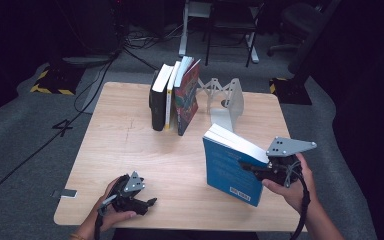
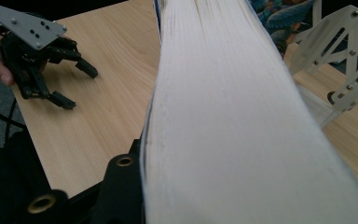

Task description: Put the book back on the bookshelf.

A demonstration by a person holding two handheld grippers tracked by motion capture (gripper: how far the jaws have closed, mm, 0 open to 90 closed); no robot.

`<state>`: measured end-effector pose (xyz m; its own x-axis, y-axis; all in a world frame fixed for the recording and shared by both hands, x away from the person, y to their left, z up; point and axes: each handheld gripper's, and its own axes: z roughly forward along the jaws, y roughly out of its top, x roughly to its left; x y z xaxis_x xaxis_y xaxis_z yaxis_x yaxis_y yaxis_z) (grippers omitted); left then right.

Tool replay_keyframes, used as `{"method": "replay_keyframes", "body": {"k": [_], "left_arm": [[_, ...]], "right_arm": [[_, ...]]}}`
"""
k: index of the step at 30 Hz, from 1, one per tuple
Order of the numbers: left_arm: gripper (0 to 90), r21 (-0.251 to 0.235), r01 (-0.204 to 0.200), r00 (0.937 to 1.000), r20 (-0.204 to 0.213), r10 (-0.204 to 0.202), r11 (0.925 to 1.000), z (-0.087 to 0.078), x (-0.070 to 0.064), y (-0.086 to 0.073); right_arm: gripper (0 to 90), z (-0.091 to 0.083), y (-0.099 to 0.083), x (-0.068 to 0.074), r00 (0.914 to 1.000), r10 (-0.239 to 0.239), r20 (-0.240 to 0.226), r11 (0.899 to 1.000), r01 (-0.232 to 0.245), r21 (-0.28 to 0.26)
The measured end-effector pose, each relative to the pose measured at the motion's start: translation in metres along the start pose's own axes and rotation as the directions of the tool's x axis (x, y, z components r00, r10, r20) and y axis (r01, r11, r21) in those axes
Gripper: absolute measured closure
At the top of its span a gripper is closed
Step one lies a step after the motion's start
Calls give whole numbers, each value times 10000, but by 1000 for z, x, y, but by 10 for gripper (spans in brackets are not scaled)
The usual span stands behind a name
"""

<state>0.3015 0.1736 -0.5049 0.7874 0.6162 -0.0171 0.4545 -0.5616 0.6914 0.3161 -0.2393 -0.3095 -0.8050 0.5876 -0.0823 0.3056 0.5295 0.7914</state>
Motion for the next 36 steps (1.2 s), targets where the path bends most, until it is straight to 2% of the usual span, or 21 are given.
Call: {"method": "replay_keyframes", "body": {"k": [8,17,36], "left_arm": [[159,0,-10,10000,-4,10,10000,0,0,0],[157,12,-12,10000,2,12,10000,0,0,0],[154,-30,-10,10000,48,10,10000,1,0,0]], "right_arm": [[608,-5,0,-14,9988,261,419,9996,-265,96],[608,-3,5,-30,9950,534,844,9985,-543,76],[608,21,26,-59,9819,816,1709,9962,-857,168]]}}
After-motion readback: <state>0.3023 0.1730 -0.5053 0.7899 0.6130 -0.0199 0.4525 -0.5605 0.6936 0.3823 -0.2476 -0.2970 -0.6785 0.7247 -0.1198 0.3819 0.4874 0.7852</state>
